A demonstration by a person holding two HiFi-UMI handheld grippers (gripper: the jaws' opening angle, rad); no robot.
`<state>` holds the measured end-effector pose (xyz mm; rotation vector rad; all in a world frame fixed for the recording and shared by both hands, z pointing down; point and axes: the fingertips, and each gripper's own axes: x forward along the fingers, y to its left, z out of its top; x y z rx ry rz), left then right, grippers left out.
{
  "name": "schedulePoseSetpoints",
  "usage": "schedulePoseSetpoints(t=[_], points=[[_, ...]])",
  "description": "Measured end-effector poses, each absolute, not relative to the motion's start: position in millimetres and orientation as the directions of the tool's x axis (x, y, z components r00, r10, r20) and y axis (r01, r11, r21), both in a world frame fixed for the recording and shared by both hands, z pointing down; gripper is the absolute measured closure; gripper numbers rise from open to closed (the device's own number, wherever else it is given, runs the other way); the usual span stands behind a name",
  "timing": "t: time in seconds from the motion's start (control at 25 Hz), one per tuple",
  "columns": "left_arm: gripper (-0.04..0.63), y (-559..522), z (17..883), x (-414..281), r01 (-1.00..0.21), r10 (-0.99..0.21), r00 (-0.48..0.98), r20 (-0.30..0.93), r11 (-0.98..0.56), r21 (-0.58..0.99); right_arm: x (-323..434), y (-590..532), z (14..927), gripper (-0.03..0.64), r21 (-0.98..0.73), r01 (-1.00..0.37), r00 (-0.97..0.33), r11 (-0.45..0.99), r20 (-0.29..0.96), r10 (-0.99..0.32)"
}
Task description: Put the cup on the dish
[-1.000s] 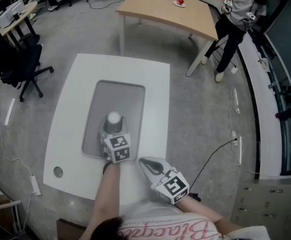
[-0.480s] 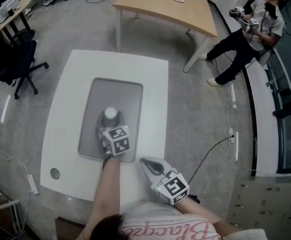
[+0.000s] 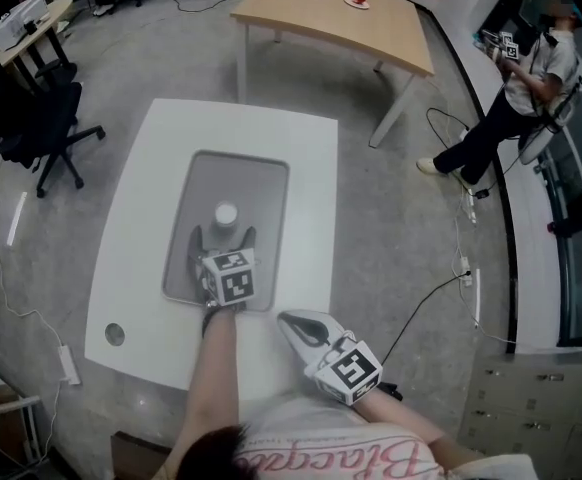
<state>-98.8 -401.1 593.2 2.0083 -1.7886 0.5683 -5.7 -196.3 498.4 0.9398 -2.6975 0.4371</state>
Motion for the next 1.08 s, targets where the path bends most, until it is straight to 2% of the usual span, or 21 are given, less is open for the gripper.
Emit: schedulePoseSetpoints(t=[0.32, 0.52, 0.56, 0.68, 0.76, 0.92, 0.96, 1.08], points=[[0.118, -357, 551, -123, -0.997, -0.876, 0.077, 0.477, -0.056, 0.058, -15, -177, 487, 0.615, -0.148, -0.601, -0.784, 0.785, 0.302, -0.543], [0.140, -323, 529, -119, -0.995, -0.894, 0.101, 0.437, -0.091, 0.042, -15, -167, 479, 0.615, -0.136, -0.589, -0.796, 0.797, 0.268, -0.543], [0.163, -315, 525, -117, -0.994, -0.897, 0.109, 0.429, -0.104, 0.034, -15, -165, 477, 0.615, -0.134, -0.587, -0.798, 0.799, 0.260, -0.543], [0.302, -289, 511, -114, -0.992, -0.909, 0.120, 0.399, -0.126, 0.010, -17, -160, 473, 0.615, -0.121, -0.575, -0.807, 0.809, 0.243, -0.538], [0.362, -273, 503, -112, -0.991, -0.916, 0.129, 0.380, -0.136, 0.007, -19, -157, 470, 0.615, -0.111, -0.567, -0.813, 0.816, 0.232, -0.533], [0.575, -237, 494, -113, -0.992, -0.929, 0.108, 0.355, -0.124, -0.022, -23, -148, 466, 0.615, -0.090, -0.552, -0.823, 0.829, 0.214, -0.526], [0.597, -227, 493, -114, -0.992, -0.930, 0.104, 0.353, -0.125, -0.036, -24, -146, 464, 0.615, -0.084, -0.549, -0.825, 0.832, 0.211, -0.524], [0.597, -197, 491, -111, -0.988, -0.928, 0.115, 0.354, -0.144, -0.056, -28, -138, 462, 0.615, -0.071, -0.542, -0.829, 0.837, 0.207, -0.519]])
